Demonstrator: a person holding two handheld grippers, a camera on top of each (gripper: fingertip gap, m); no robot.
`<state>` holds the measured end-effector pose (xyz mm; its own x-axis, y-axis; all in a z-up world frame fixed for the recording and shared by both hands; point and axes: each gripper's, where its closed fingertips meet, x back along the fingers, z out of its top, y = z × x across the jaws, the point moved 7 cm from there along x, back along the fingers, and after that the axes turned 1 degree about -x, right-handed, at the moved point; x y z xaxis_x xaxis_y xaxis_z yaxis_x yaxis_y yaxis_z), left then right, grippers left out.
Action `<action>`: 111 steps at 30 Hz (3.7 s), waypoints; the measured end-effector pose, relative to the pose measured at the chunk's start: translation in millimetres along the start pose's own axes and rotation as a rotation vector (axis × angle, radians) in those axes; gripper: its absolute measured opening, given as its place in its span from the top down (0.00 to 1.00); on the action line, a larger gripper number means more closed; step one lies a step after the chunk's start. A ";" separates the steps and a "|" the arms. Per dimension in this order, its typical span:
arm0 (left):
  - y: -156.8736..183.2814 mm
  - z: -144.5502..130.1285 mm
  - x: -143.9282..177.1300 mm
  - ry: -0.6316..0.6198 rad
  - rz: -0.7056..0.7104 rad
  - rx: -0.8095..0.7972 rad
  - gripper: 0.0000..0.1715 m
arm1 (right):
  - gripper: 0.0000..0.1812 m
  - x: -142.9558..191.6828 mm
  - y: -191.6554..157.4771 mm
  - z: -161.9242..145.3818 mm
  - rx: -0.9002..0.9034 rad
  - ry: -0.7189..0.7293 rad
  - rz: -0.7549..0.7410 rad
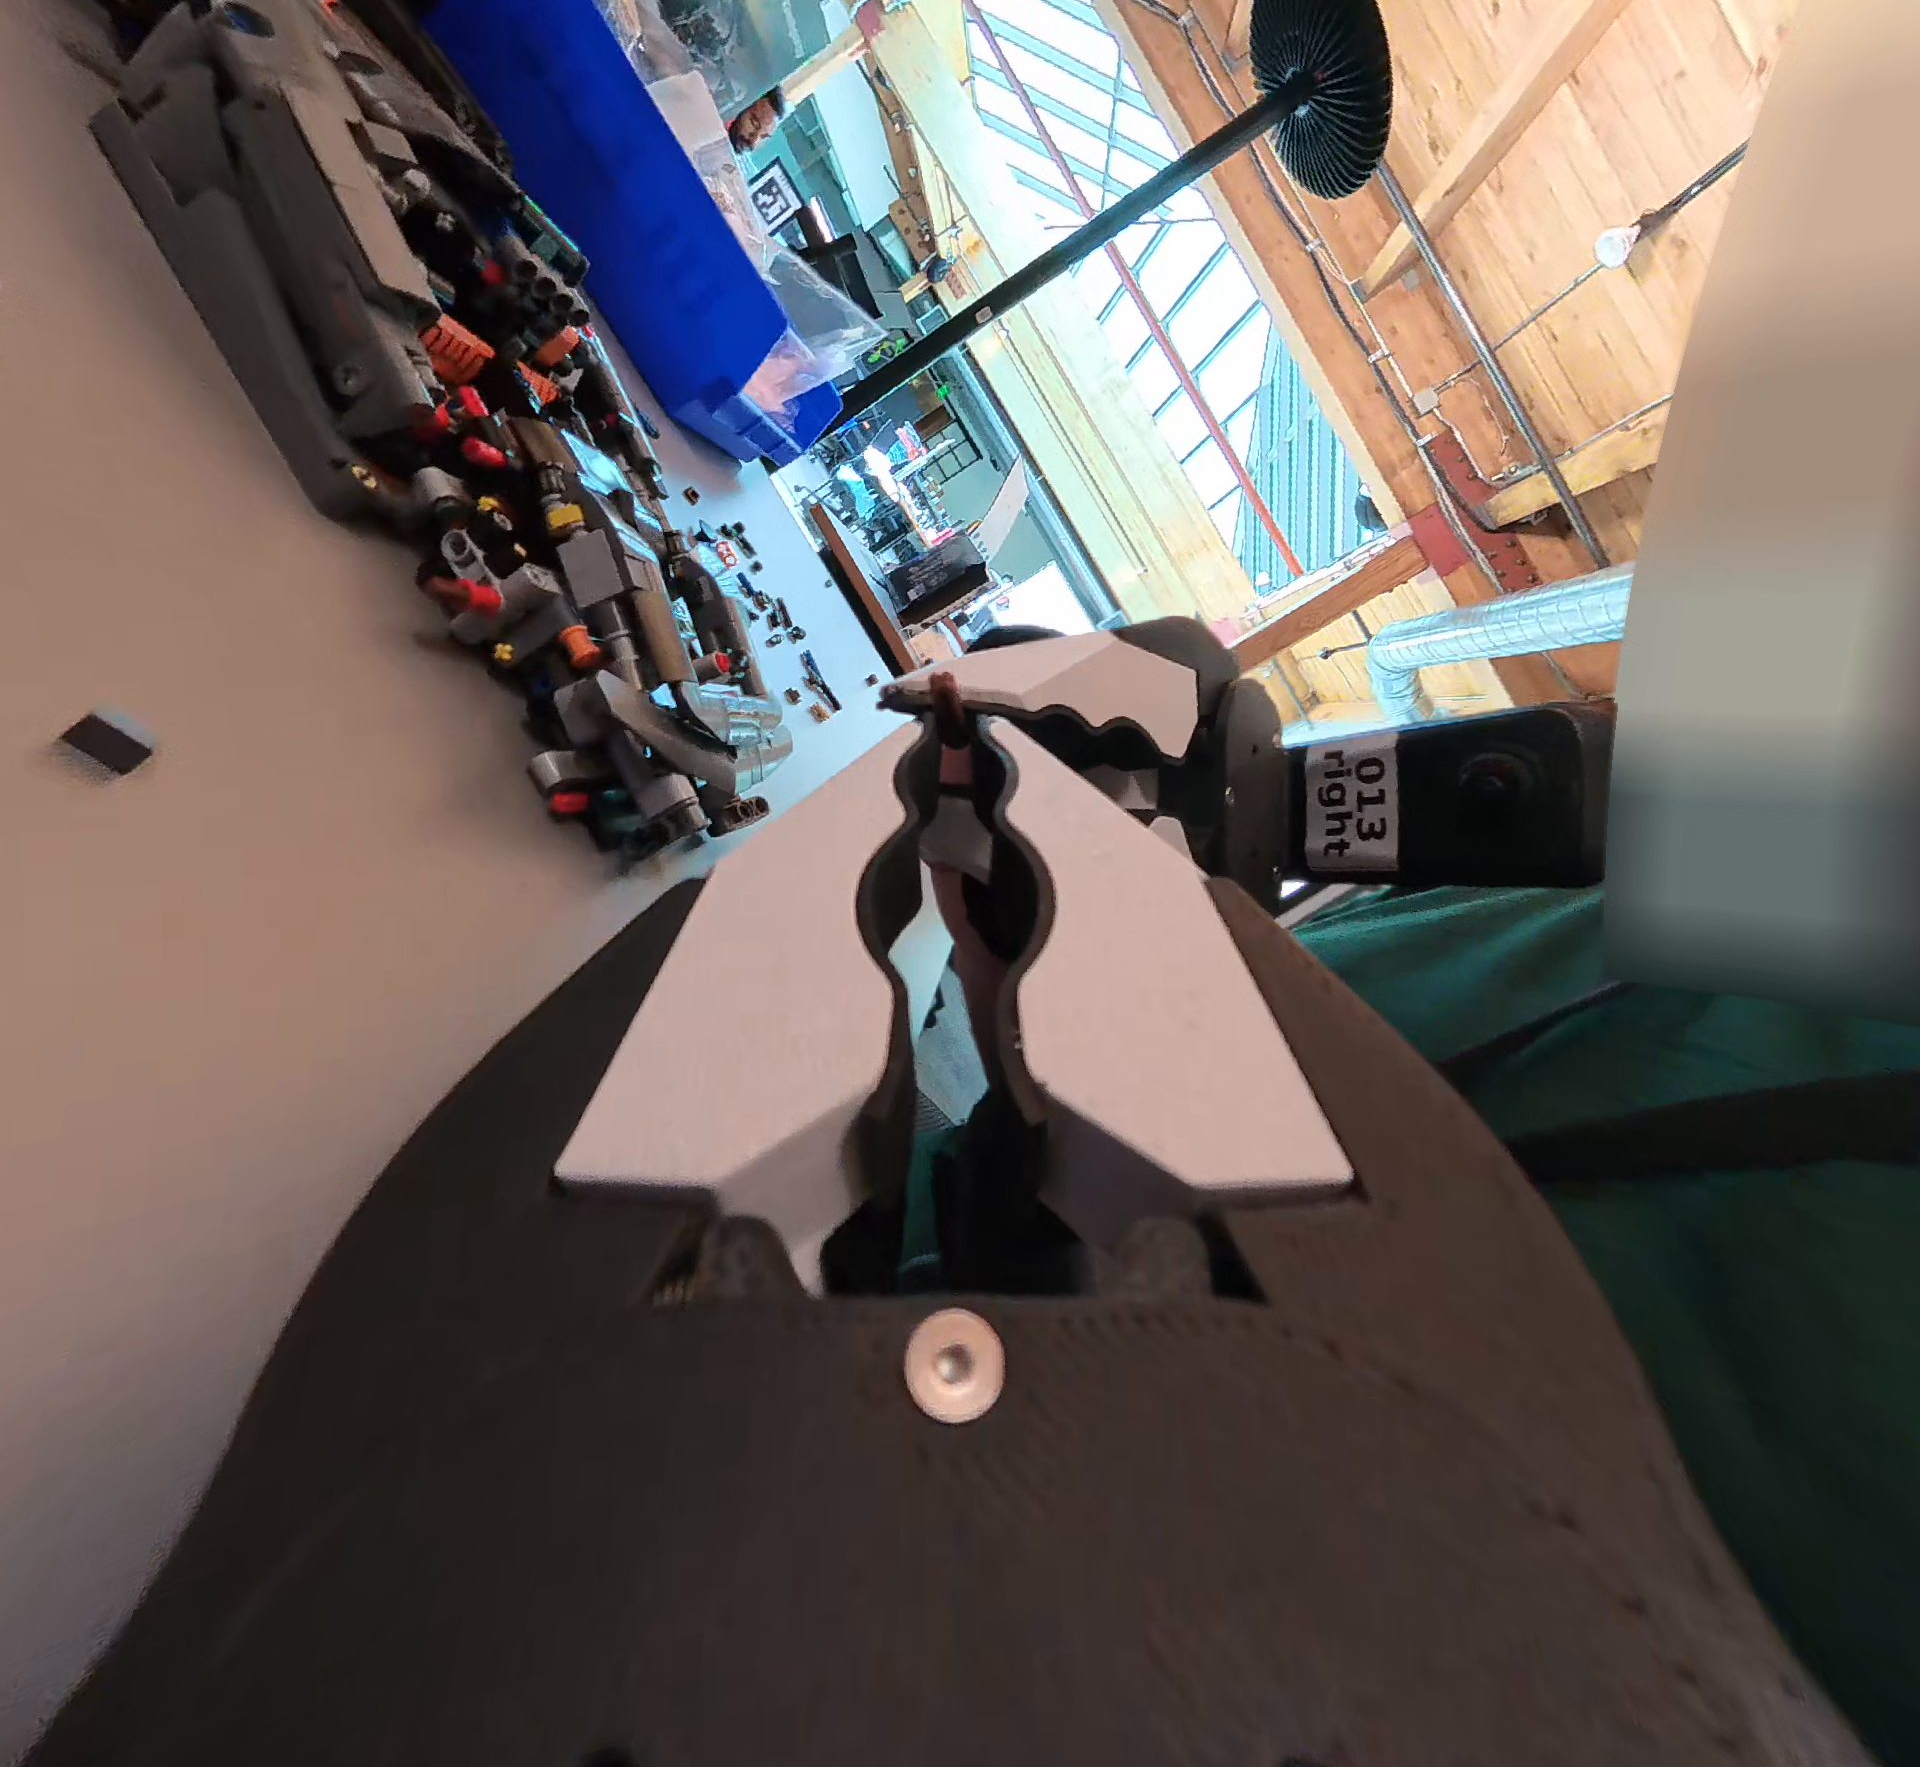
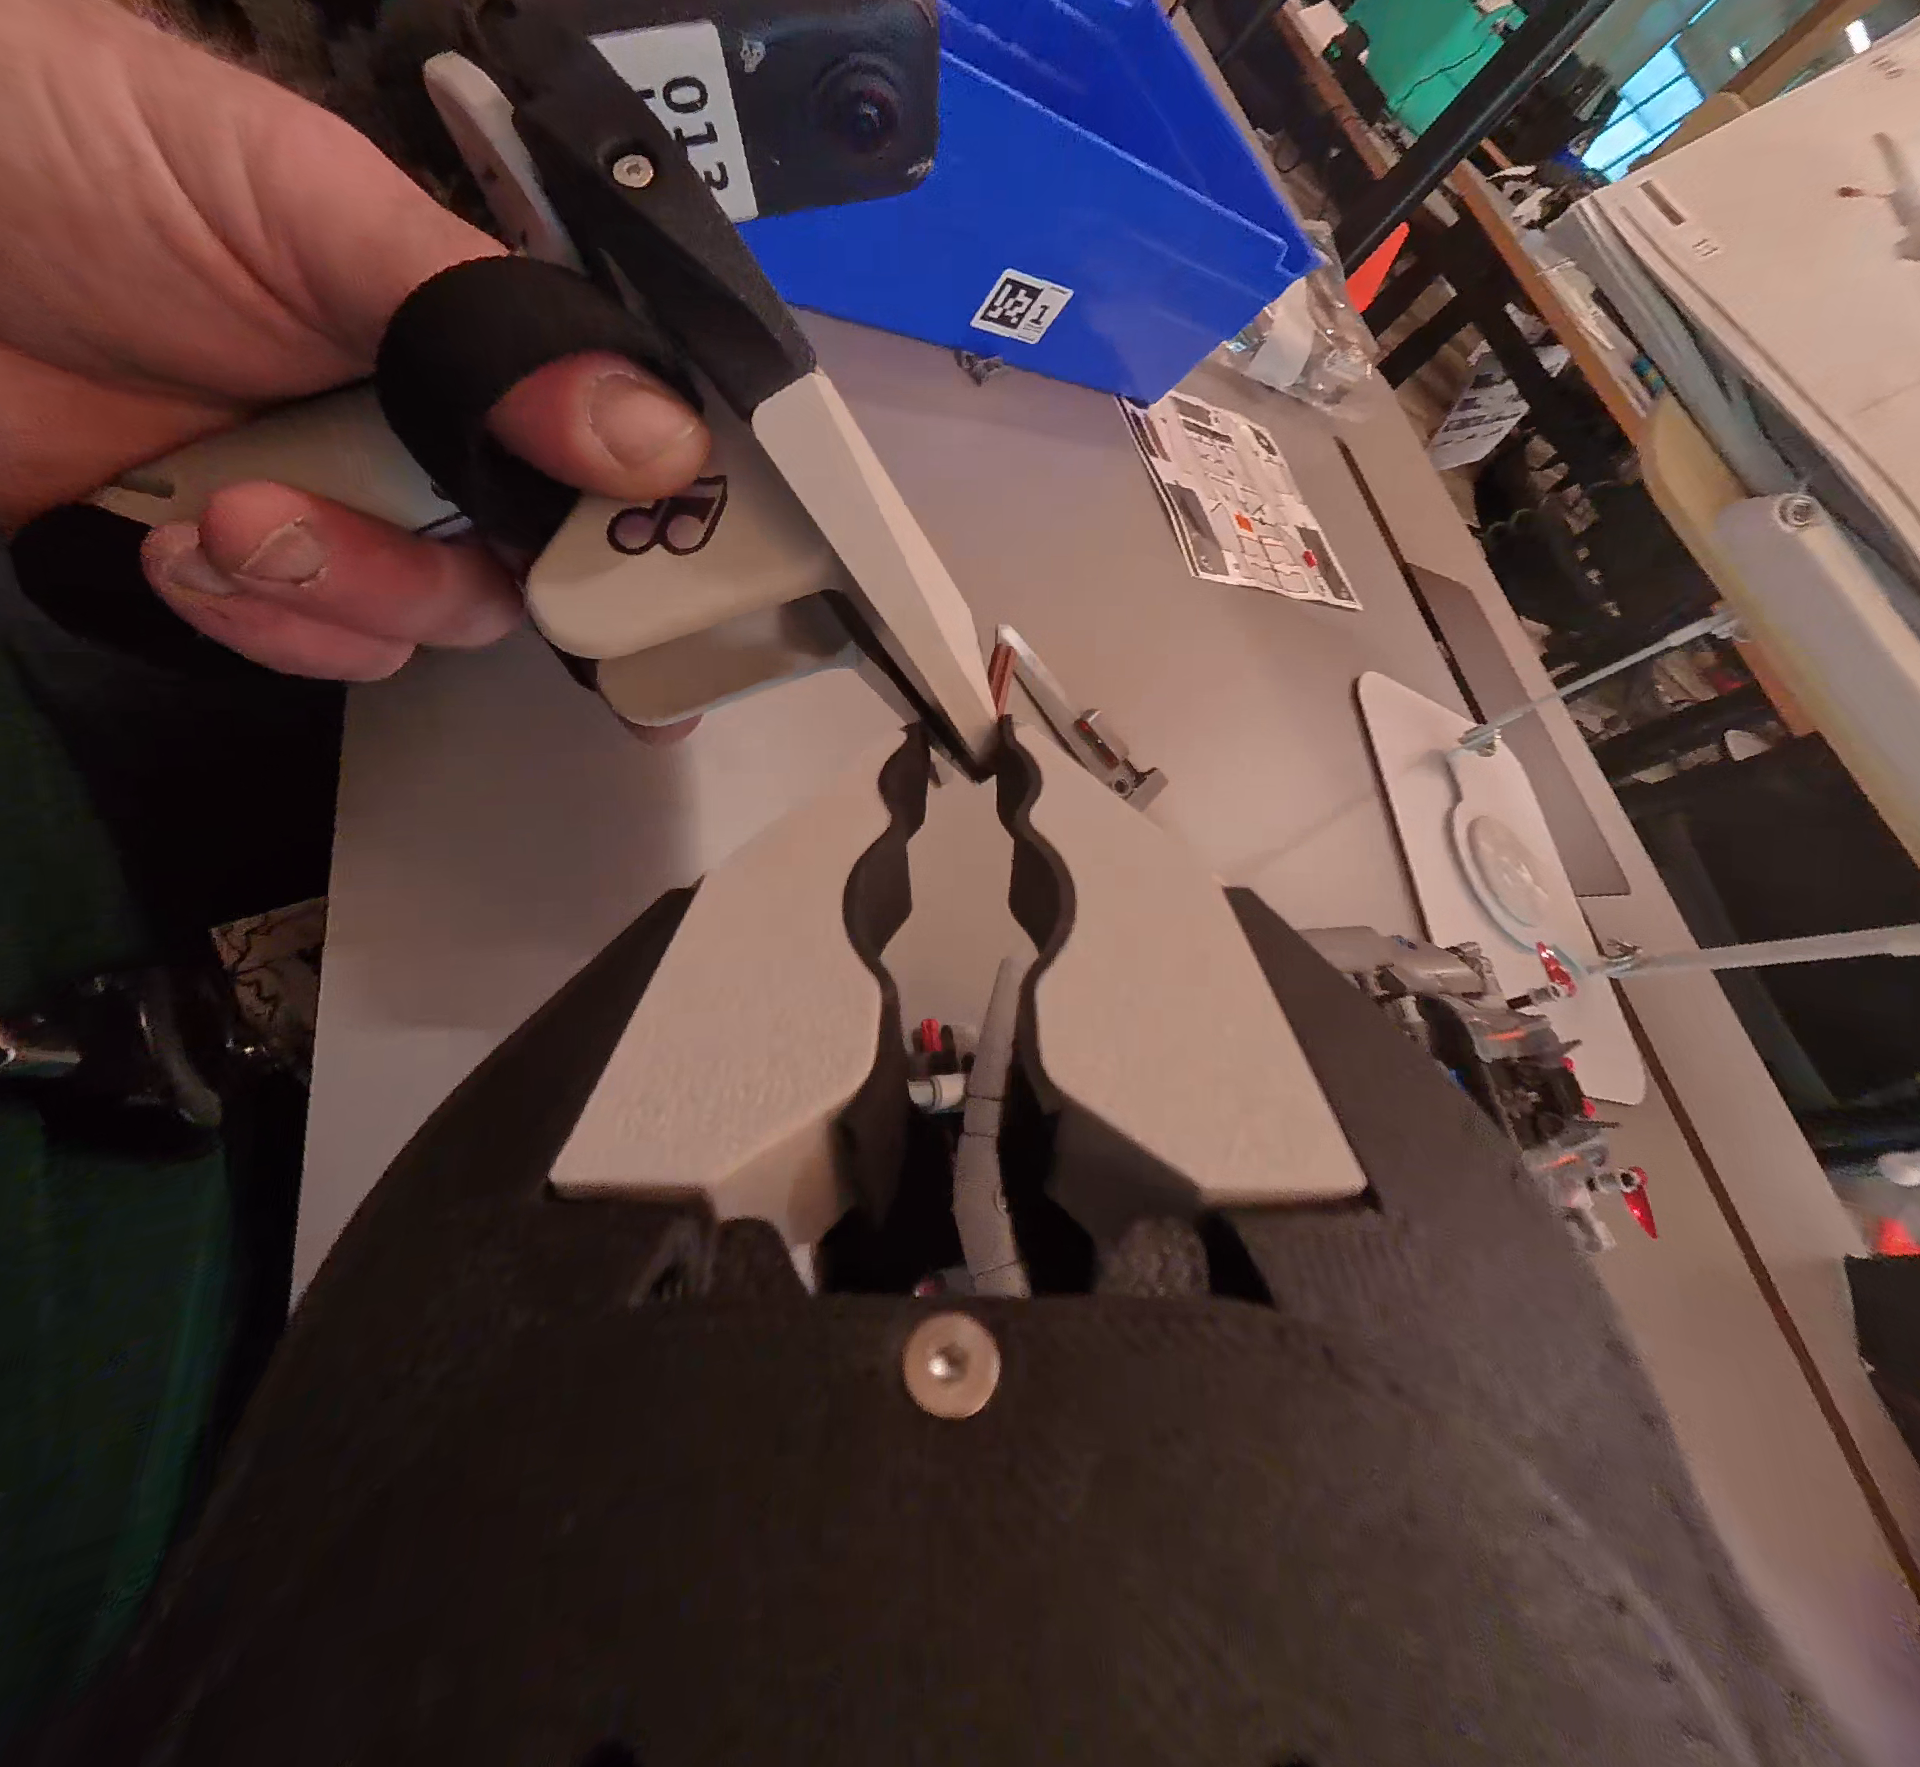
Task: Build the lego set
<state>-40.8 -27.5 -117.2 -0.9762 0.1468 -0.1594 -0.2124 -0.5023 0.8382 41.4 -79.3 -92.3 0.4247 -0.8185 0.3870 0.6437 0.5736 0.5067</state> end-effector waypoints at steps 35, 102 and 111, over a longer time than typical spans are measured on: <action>17.4 -54.1 -51.8 -0.366 -0.258 0.121 0.93 | 0.97 85.8 -29.5 -39.7 -0.453 0.094 0.049; 8.7 -29.6 -39.2 -0.205 -0.282 0.207 0.99 | 0.89 69.3 -4.7 -24.2 -0.306 0.144 0.094; 7.5 -29.1 -39.0 -0.195 -0.278 0.219 0.99 | 0.96 66.5 -5.4 -20.2 -0.232 0.106 0.057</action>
<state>-5.6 -61.8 -119.9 -0.8520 0.4211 -0.3110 -0.4321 -0.2303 0.8719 79.0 -137.6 -84.9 0.5208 -0.7913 0.3202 0.7405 0.6054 0.2917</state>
